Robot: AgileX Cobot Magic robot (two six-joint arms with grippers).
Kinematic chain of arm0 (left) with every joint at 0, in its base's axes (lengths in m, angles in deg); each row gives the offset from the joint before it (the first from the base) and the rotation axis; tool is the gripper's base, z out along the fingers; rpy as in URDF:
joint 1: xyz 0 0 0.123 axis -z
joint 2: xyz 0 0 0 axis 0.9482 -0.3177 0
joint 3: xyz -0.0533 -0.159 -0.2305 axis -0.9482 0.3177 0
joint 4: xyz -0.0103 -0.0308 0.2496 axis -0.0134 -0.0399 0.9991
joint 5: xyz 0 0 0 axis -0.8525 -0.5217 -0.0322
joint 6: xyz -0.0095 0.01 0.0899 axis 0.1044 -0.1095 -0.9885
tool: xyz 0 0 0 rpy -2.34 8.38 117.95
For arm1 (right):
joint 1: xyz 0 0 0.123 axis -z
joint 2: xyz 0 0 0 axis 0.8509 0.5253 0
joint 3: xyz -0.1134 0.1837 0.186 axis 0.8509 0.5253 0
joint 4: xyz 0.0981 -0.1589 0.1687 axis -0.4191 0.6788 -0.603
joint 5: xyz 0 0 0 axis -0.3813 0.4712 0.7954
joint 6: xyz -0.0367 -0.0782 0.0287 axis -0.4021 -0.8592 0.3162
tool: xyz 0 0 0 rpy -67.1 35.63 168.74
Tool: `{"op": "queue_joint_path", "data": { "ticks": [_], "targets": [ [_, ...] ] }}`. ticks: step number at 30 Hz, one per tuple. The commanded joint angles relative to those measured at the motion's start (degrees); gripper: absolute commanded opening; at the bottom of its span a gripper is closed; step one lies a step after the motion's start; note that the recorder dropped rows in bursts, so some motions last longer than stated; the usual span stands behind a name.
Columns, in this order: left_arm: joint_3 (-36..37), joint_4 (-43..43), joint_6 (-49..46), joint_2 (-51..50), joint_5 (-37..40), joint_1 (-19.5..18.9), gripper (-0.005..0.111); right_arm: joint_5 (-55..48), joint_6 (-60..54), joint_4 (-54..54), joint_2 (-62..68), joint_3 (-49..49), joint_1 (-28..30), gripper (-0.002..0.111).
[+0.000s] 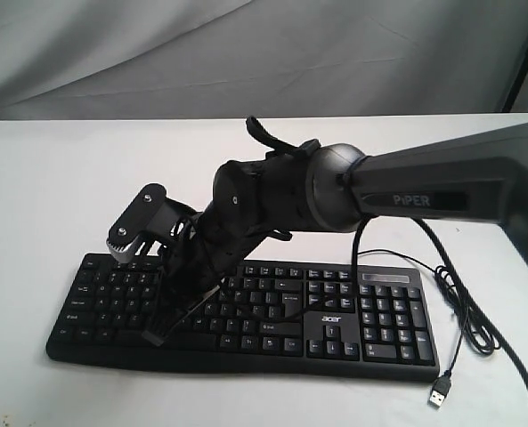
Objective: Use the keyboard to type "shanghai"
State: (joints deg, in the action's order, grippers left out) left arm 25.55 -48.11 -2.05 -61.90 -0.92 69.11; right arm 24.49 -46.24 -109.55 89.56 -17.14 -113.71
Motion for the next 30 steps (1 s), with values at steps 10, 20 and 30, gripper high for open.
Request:
{"op": "queue_joint_path", "data": {
  "ticks": [10, 20, 30],
  "targets": [
    [0.1, 0.0, 0.15, 0.14, -0.34, 0.37, 0.0, 0.21, -0.43, 0.05, 0.92, 0.39, 0.31, 0.0],
    [0.1, 0.0, 0.15, 0.14, -0.34, 0.37, 0.0, -0.23, -0.43, 0.07, 1.08, -0.68, 0.2, 0.0],
    [0.1, 0.0, 0.15, 0.14, -0.34, 0.37, 0.0, -9.54, 0.18, 1.78, 10.7, -22.23, -3.19, 0.0]
  ]
}}
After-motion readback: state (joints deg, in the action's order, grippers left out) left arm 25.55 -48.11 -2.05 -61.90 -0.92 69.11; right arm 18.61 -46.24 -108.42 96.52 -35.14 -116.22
